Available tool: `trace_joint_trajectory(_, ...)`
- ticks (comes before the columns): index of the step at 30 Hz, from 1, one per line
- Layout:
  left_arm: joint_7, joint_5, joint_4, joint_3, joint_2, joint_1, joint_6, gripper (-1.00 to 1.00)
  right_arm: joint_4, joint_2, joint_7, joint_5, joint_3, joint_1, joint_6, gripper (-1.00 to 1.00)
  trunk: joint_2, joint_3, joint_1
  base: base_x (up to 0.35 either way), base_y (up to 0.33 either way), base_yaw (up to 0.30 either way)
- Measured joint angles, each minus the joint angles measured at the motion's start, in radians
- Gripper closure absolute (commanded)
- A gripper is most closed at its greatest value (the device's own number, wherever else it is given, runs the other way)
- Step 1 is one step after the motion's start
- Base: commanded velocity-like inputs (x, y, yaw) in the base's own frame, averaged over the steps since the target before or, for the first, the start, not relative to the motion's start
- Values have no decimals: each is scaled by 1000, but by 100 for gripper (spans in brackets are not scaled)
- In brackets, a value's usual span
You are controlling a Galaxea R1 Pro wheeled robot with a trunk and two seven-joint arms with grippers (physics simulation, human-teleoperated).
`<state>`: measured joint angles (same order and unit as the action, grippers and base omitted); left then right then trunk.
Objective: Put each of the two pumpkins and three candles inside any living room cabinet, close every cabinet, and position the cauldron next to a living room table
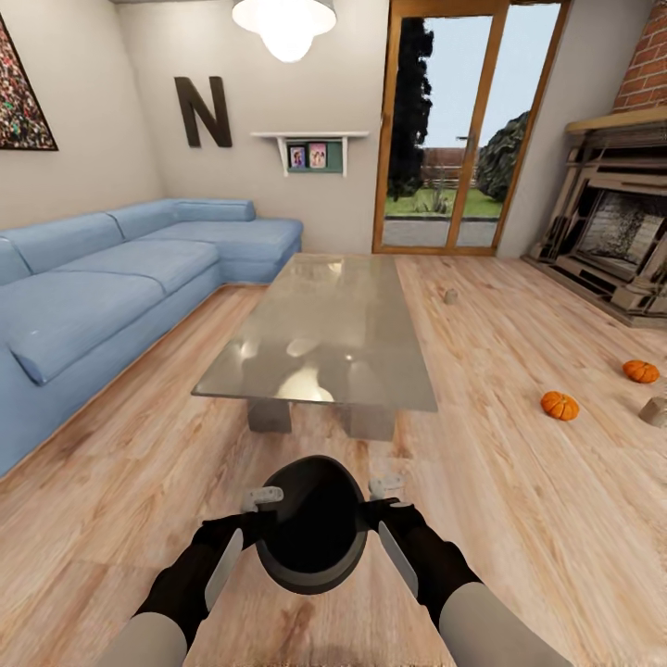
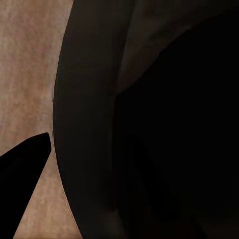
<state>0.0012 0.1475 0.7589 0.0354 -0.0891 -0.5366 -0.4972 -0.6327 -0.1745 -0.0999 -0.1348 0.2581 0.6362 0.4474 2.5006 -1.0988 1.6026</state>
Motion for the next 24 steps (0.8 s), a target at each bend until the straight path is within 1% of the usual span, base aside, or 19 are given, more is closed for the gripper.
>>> trace_joint_trajectory(13,0,0,0,0,0,0,0,100,0,0,0,0,0,1,0,100,3,-50,6,0,0,-8)
trace_joint_trajectory(21,0,0,1,0,0,0,0,100,0,0,0,-1,0,0,-1,100,5,-80,9,0,0,44)
trace_joint_trajectory(24,0,0,1,0,0,0,0,100,0,0,-1,-1,1,1,-1,100,5,-80,9,0,0,6)
